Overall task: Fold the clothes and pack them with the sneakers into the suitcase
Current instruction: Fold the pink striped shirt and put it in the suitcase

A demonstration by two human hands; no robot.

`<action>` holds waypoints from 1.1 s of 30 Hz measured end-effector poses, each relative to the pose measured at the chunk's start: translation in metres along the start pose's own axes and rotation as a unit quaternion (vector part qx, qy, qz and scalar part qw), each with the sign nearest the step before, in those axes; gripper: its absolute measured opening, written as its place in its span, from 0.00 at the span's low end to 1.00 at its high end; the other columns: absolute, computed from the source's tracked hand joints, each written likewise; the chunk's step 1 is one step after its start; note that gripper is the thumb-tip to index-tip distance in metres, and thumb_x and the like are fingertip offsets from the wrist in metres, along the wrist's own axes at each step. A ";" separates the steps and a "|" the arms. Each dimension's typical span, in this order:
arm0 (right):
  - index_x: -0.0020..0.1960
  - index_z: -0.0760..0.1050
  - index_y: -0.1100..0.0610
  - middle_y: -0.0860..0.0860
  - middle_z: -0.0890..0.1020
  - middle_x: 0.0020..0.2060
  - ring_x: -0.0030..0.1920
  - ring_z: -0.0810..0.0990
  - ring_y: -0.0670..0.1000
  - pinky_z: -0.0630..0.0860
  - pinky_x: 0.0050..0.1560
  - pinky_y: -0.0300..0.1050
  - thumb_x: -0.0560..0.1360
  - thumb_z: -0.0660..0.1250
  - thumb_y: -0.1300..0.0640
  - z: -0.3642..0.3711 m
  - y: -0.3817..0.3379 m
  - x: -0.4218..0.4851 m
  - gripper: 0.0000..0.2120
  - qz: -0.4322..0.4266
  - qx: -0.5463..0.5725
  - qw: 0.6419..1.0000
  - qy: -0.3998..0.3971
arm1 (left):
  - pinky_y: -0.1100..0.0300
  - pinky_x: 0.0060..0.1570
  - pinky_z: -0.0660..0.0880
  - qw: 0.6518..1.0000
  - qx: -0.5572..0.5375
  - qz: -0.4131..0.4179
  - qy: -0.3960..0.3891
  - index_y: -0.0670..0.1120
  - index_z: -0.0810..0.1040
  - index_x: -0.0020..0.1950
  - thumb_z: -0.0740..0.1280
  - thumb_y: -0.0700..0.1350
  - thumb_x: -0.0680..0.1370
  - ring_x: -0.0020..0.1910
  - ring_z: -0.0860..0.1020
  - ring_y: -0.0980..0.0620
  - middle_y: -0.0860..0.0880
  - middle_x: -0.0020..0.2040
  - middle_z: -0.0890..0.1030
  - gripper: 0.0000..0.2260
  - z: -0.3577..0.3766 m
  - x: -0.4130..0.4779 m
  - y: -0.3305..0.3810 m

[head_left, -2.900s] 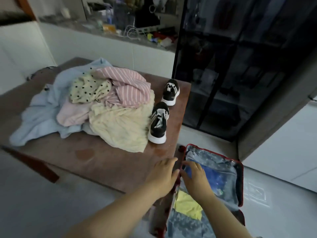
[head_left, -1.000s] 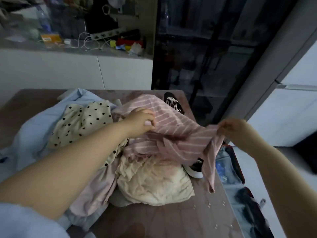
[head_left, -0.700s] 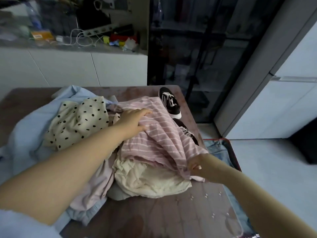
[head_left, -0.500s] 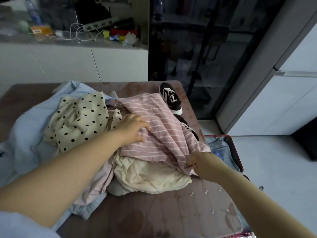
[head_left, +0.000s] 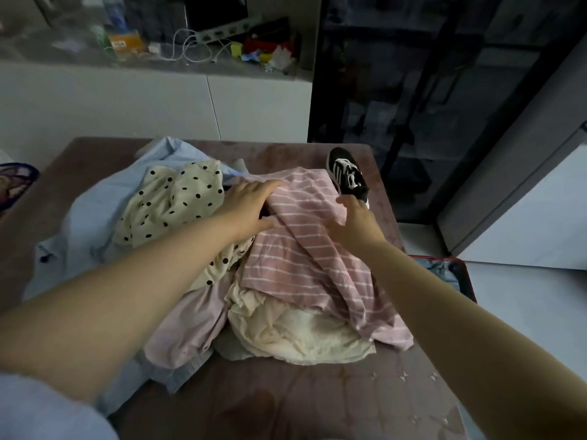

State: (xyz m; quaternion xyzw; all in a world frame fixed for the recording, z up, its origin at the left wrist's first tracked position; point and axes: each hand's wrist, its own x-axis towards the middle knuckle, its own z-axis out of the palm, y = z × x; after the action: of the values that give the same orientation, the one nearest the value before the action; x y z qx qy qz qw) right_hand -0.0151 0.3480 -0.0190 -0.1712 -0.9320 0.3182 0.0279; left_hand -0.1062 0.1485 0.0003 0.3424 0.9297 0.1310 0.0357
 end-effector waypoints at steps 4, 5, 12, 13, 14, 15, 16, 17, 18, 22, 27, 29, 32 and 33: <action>0.71 0.57 0.59 0.58 0.71 0.65 0.63 0.71 0.60 0.71 0.59 0.53 0.72 0.70 0.50 0.000 0.007 0.029 0.35 0.066 0.021 0.997 -0.038 | 0.52 0.68 0.57 1.000 -0.012 -0.028 0.004 0.48 0.58 0.74 0.70 0.53 0.72 0.71 0.61 0.44 0.45 0.72 0.64 0.35 0.006 0.019 -0.012; 0.72 0.57 0.59 0.57 0.73 0.63 0.61 0.73 0.60 0.73 0.58 0.52 0.72 0.70 0.52 0.003 0.009 0.033 0.34 0.079 0.042 0.995 -0.043 | 0.52 0.68 0.58 0.999 -0.013 -0.037 0.004 0.48 0.57 0.74 0.70 0.53 0.72 0.71 0.61 0.44 0.45 0.72 0.65 0.35 0.008 0.024 -0.014; 0.65 0.70 0.53 0.48 0.83 0.42 0.45 0.81 0.50 0.77 0.47 0.44 0.73 0.69 0.60 0.005 -0.003 0.004 0.21 -0.088 0.101 0.988 0.079 | 0.48 0.66 0.64 0.979 -0.146 -0.076 0.118 0.47 0.60 0.74 0.68 0.50 0.74 0.67 0.67 0.42 0.41 0.69 0.68 0.31 -0.001 0.054 -0.022; 0.66 0.70 0.54 0.47 0.84 0.40 0.43 0.81 0.50 0.76 0.45 0.42 0.72 0.70 0.60 0.007 -0.004 -0.012 0.23 -0.153 0.076 0.981 0.088 | 0.49 0.66 0.65 0.971 -0.184 -0.067 0.136 0.47 0.61 0.73 0.68 0.50 0.75 0.67 0.68 0.43 0.42 0.68 0.69 0.29 -0.006 0.056 -0.024; 0.67 0.68 0.55 0.46 0.84 0.37 0.40 0.81 0.48 0.74 0.45 0.40 0.71 0.71 0.60 0.011 -0.002 -0.028 0.26 -0.217 0.036 0.971 0.096 | 0.50 0.65 0.65 0.966 -0.208 -0.053 0.142 0.47 0.62 0.73 0.67 0.50 0.75 0.66 0.68 0.44 0.42 0.68 0.70 0.28 -0.012 0.057 -0.023; 0.69 0.65 0.56 0.44 0.83 0.35 0.36 0.80 0.46 0.73 0.47 0.37 0.70 0.73 0.60 0.018 0.002 -0.045 0.30 -0.268 -0.005 0.959 0.089 | 0.51 0.65 0.66 0.965 -0.221 -0.037 0.135 0.46 0.63 0.72 0.67 0.51 0.75 0.67 0.68 0.45 0.43 0.67 0.71 0.27 -0.015 0.058 -0.024; 0.70 0.62 0.56 0.43 0.82 0.33 0.33 0.79 0.44 0.72 0.52 0.37 0.69 0.73 0.60 0.026 0.010 -0.061 0.33 -0.303 -0.037 0.950 0.067 | 0.53 0.65 0.66 0.966 -0.231 -0.020 0.114 0.46 0.64 0.72 0.67 0.52 0.75 0.67 0.68 0.46 0.44 0.67 0.71 0.27 -0.017 0.058 -0.023; 0.72 0.59 0.56 0.44 0.81 0.31 0.31 0.78 0.43 0.72 0.57 0.40 0.69 0.73 0.61 0.035 0.019 -0.074 0.36 -0.326 -0.063 0.942 0.040 | 0.56 0.65 0.65 0.967 -0.240 -0.009 0.082 0.47 0.65 0.71 0.67 0.54 0.74 0.67 0.68 0.49 0.45 0.67 0.71 0.28 -0.019 0.055 -0.019; 0.73 0.56 0.55 0.44 0.80 0.30 0.29 0.78 0.43 0.73 0.60 0.43 0.69 0.72 0.62 0.043 0.029 -0.086 0.38 -0.337 -0.088 0.937 0.014 | 0.58 0.65 0.64 0.971 -0.237 -0.005 0.042 0.49 0.66 0.70 0.67 0.58 0.72 0.67 0.69 0.51 0.47 0.67 0.72 0.30 -0.020 0.051 -0.015; 0.75 0.52 0.57 0.44 0.79 0.28 0.31 0.78 0.44 0.67 0.63 0.39 0.64 0.72 0.63 0.062 0.056 -0.122 0.45 -0.337 -0.167 0.927 -0.011 | 0.58 0.62 0.69 0.985 -0.143 -0.020 -0.098 0.55 0.75 0.61 0.61 0.74 0.59 0.58 0.75 0.55 0.57 0.57 0.78 0.37 -0.010 0.025 -0.003; 0.48 0.70 0.54 0.43 0.76 0.26 0.30 0.74 0.42 0.73 0.38 0.32 0.68 0.66 0.45 0.039 0.034 -0.140 0.15 -0.287 -0.055 0.955 0.060 | 0.64 0.48 0.68 0.984 -0.135 -0.002 -0.119 0.57 0.79 0.51 0.67 0.65 0.68 0.49 0.73 0.57 0.60 0.44 0.77 0.18 -0.002 -0.010 0.001; 0.42 0.68 0.53 0.45 0.74 0.29 0.30 0.72 0.44 0.72 0.31 0.35 0.71 0.64 0.45 0.023 0.021 -0.130 0.12 -0.235 0.005 0.964 0.129 | 0.65 0.44 0.68 0.983 -0.146 -0.007 -0.110 0.55 0.79 0.53 0.69 0.57 0.72 0.46 0.72 0.57 0.58 0.46 0.76 0.13 -0.004 -0.021 -0.001; 0.55 0.70 0.58 0.47 0.72 0.46 0.45 0.72 0.46 0.68 0.47 0.30 0.70 0.70 0.49 0.004 0.005 -0.106 0.19 -0.178 0.053 0.967 0.175 | 0.62 0.53 0.69 0.982 -0.159 0.000 -0.100 0.54 0.78 0.57 0.70 0.50 0.73 0.55 0.72 0.56 0.57 0.55 0.76 0.12 -0.008 -0.032 -0.009; 0.61 0.68 0.61 0.48 0.71 0.52 0.52 0.71 0.47 0.65 0.54 0.28 0.70 0.71 0.49 0.000 0.001 -0.096 0.26 -0.155 0.075 0.973 0.155 | 0.60 0.55 0.69 0.983 -0.156 -0.002 -0.094 0.53 0.79 0.57 0.71 0.48 0.73 0.56 0.73 0.55 0.55 0.56 0.76 0.12 -0.009 -0.034 -0.012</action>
State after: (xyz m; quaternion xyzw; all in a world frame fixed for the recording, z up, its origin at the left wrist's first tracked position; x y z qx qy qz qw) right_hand 0.0754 0.3166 -0.0141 -0.0698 -0.9049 0.3486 0.2341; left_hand -0.0889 0.1155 0.0051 0.3415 0.8911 0.2412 0.1764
